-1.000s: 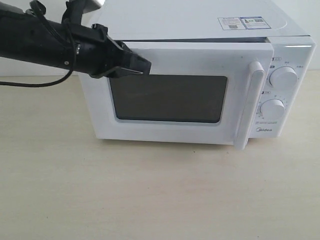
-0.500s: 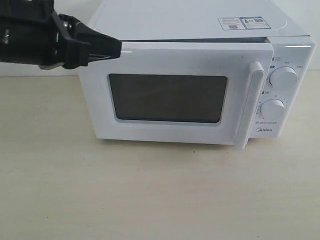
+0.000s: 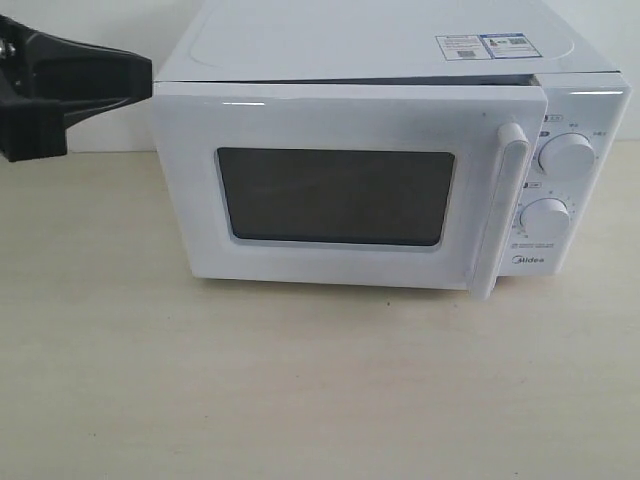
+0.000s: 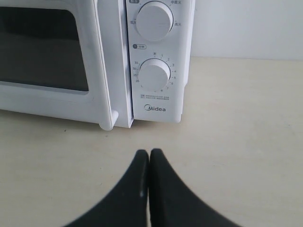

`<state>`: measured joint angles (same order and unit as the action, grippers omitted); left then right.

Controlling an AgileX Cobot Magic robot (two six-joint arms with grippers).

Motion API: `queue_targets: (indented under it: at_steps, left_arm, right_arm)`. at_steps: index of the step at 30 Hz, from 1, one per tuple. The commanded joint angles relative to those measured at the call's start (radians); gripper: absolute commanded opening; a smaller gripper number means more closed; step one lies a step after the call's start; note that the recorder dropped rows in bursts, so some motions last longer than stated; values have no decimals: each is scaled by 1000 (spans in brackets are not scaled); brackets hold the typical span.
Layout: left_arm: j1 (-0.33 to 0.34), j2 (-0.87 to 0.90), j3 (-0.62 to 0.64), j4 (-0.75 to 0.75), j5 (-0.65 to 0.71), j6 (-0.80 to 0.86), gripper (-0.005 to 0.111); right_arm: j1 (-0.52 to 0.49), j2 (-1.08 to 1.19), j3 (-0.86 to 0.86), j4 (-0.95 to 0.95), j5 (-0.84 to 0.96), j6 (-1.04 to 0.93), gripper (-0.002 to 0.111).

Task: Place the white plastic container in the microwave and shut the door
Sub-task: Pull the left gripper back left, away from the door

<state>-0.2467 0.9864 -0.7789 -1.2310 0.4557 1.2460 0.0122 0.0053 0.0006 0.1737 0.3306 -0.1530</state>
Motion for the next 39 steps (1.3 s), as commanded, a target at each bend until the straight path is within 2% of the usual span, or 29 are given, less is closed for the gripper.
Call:
queue_targets:
  at_steps: [1,39]
  left_arm:
    - [1,-51,31,-2,-23,3,4]
    - [3,-40,49,-6,-68,38,4]
  right_arm:
    - [-4,-5,-1,0,-10,-2,0]
    - [-4,-5,-1,8,-28,-2,0]
